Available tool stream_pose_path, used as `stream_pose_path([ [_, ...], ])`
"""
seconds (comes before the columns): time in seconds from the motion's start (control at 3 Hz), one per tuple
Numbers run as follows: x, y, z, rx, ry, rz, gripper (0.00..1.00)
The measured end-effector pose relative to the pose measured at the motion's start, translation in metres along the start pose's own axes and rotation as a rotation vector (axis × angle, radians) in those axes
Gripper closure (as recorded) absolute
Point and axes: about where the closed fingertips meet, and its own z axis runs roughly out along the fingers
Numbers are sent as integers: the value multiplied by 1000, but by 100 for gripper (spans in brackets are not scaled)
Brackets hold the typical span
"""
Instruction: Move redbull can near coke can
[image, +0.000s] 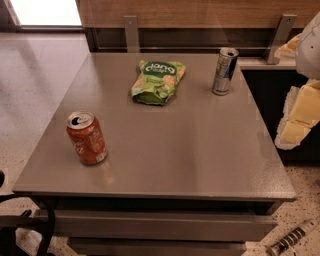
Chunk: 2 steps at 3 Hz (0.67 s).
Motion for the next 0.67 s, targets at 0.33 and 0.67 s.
stream_pose_path([
  [0.33,0,-1,0,2,-2,-1,0],
  [0.67,10,-27,6,39,-70,31,0],
])
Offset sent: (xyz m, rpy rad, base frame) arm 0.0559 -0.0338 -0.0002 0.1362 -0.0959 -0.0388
